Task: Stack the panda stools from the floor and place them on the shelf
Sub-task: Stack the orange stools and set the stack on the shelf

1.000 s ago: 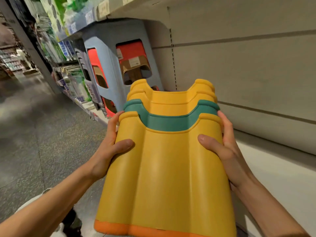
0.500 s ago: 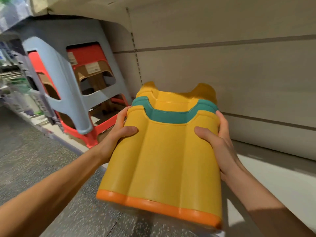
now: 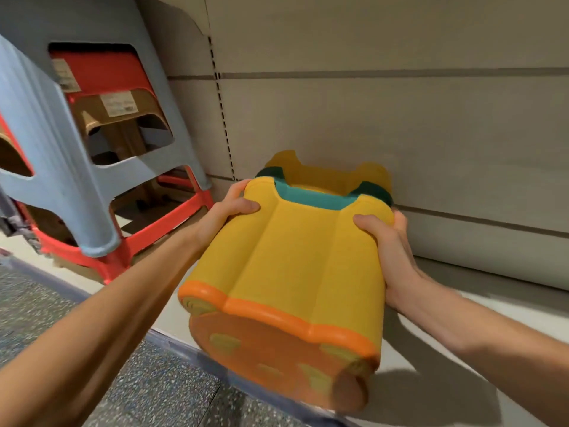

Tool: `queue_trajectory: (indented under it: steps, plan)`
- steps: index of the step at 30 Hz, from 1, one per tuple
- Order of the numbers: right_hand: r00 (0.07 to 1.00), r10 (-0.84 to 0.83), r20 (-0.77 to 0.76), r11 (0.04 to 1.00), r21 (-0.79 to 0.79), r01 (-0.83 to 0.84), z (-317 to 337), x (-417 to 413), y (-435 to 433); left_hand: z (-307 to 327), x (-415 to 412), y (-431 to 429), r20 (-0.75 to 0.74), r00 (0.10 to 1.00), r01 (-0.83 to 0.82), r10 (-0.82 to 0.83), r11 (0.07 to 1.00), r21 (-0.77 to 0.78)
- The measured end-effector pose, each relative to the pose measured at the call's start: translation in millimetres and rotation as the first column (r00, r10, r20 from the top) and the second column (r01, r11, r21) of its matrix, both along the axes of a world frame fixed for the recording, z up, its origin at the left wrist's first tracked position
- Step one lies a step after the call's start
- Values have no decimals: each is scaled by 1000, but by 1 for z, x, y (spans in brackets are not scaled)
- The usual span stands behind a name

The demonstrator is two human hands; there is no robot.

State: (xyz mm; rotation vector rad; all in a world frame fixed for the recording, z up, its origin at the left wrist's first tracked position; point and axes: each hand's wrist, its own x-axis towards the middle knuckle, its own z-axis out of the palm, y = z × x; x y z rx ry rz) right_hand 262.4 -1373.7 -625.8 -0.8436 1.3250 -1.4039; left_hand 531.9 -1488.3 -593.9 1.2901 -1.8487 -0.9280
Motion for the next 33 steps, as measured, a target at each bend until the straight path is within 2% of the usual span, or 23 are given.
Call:
queue_trajectory:
  steps: [1,4,7,12,15,18,22,25,28,30,33]
  plan:
    - [1000,1,-1,1000,24,-1,-1,1,-6,-5,5,-8,-50,999,22,-21,1000,3]
    - [1000,2,-11,998,62,-2,-4,3,-21,-22,18,-13,-201,979,62,-17,974,216]
    - [998,10,-58,999,40,-7,-2,6,-32,-21,15,-19,-161,986,-9,46,975,220]
    - [995,-28,-100,999,16,30,-10,0,-34,-21,9,-16,-229,973,87,-24,959,269]
    - [993,-30,-111,999,-14,29,-17,-5,-25,-14,5,-2,-199,979,102,-45,952,287]
    - [974,26,-223,997,-71,-43,-25,-13,-10,-6,5,25,-153,988,8,24,978,208]
    - [898,112,-426,963,-177,-205,-32,-27,11,-15,35,95,-41,997,68,-64,993,94]
    - [849,139,-510,927,-235,-294,-40,-27,24,-42,51,151,21,1000,-2,3,999,-49]
    - [869,130,-478,923,-261,-282,-53,-13,41,-79,43,181,-102,988,-120,115,992,-39]
    - [889,126,-441,924,-273,-267,-58,-3,48,-96,33,187,-181,974,-139,134,990,-14]
    - [903,129,-410,919,-293,-265,-60,0,48,-110,25,180,-174,967,-195,184,980,-46]
